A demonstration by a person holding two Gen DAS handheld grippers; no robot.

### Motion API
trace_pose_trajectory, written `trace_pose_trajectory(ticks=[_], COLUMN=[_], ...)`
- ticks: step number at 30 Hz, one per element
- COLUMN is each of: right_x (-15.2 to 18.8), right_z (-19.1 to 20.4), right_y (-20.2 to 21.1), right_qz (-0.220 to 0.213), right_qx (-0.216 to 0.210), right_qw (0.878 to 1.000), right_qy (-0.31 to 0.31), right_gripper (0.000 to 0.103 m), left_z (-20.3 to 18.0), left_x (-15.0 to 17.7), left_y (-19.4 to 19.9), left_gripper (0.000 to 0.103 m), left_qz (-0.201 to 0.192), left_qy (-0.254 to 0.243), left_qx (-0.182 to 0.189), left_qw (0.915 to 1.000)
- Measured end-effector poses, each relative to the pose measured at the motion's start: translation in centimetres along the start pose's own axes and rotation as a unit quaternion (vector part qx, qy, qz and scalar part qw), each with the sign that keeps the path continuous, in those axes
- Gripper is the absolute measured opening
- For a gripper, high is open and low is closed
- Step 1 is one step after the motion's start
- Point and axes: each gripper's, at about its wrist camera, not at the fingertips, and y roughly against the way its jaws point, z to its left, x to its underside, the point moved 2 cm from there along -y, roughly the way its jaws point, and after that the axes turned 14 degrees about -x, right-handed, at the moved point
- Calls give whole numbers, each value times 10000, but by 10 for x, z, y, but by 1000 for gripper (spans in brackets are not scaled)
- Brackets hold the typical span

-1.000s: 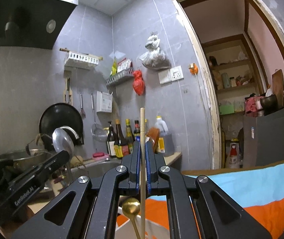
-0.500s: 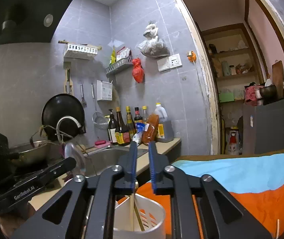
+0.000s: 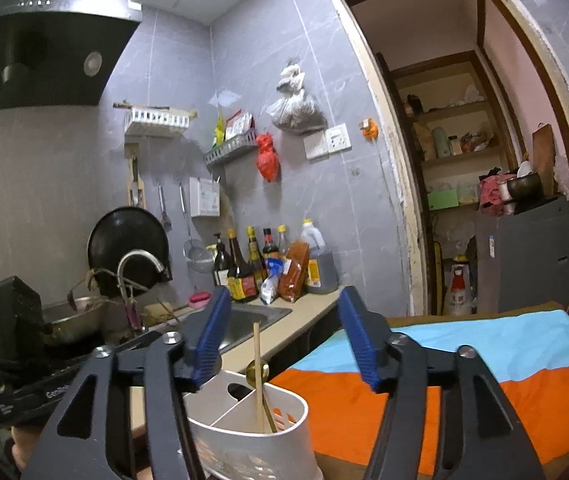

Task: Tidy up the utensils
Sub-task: 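Drop the chopstick into the caddy with right while left releases the knife there, then move both open grippers back over the remaining fork, knife and chopsticks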

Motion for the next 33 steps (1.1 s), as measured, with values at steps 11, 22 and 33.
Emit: trace_pose_trajectory(ticks=[11,22,33], right_x=[-24,-39,-56], right_z=[-5,-1,14], right_y=[65,146,222], right_qz=[-342,-569,-400], right_qx=[440,940,1296], right_qw=[9984,9931,9897], right_qy=[124,411,450], right_gripper=[103,103,103], left_z=[-43,-101,-131], left_x=[-23,-13,4], left_y=[38,66,92], left_gripper=[96,99,99], left_qz=[-298,-485,-245], left_qy=[-179,-684,-761], left_qx=[-63,103,344], left_qw=[9994,9964,9962])
